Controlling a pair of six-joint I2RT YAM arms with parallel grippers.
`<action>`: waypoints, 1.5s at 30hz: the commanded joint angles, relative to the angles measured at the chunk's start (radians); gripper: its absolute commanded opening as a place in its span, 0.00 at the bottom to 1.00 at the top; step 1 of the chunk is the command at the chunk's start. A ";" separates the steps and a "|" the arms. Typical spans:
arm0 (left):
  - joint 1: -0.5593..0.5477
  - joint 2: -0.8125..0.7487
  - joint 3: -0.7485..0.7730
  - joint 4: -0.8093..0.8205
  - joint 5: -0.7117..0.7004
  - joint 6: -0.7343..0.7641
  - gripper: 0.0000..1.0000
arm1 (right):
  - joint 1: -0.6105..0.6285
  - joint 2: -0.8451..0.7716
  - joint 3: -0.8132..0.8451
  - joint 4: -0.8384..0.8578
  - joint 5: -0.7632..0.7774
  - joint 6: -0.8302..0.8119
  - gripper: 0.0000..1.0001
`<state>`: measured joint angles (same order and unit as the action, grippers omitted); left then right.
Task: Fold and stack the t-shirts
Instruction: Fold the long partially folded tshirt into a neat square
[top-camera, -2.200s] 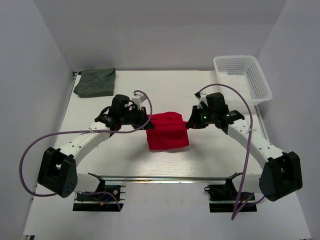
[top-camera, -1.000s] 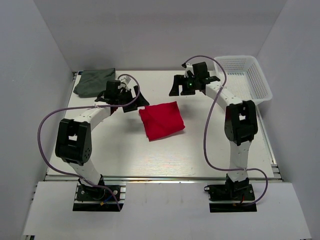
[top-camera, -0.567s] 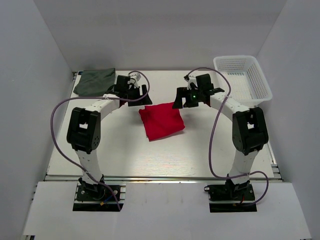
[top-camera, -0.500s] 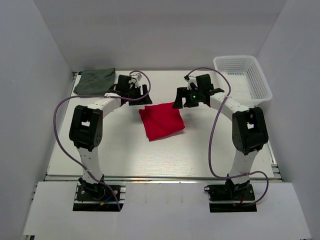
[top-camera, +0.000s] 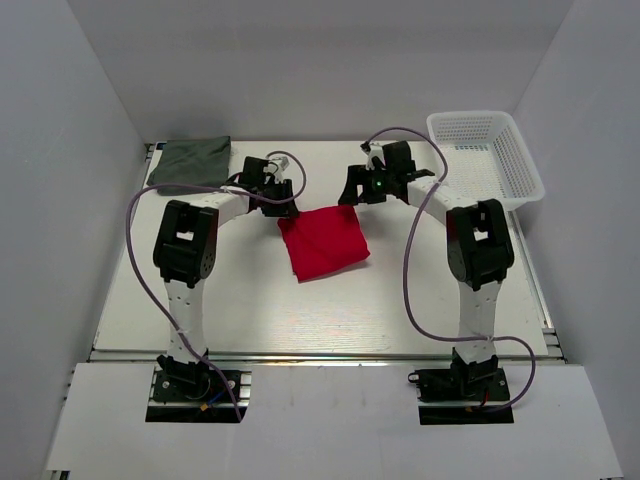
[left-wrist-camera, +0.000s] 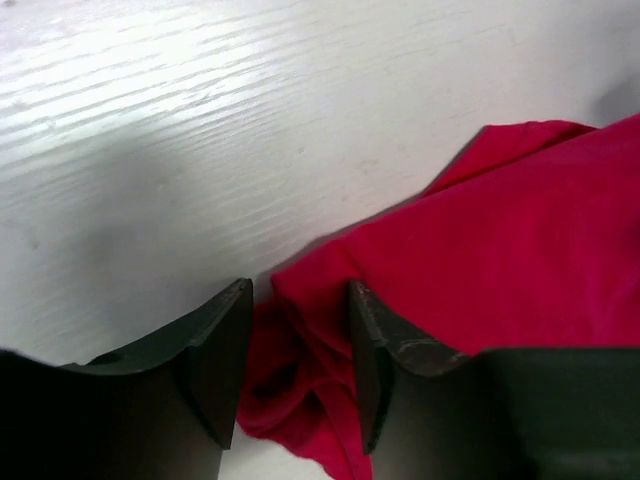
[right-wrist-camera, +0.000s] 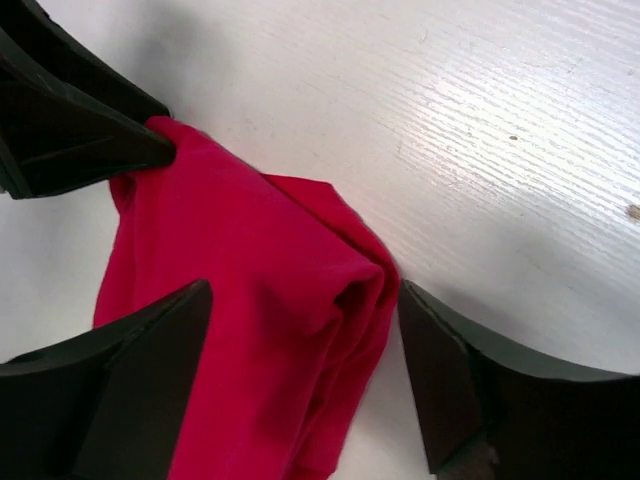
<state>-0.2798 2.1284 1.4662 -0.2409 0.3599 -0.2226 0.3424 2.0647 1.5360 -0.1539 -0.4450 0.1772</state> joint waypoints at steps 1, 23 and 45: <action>-0.004 0.001 0.039 0.057 0.076 0.006 0.49 | -0.002 0.041 0.064 0.027 -0.015 0.010 0.78; -0.004 -0.283 -0.145 0.198 0.157 -0.037 0.00 | 0.003 -0.035 -0.011 0.103 -0.073 0.070 0.00; 0.014 -0.262 -0.270 0.232 -0.076 -0.107 0.00 | 0.003 0.174 0.167 0.105 -0.078 0.027 0.00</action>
<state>-0.2722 1.8431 1.1790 0.0067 0.3546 -0.3138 0.3431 2.1773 1.6325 -0.0772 -0.5247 0.2405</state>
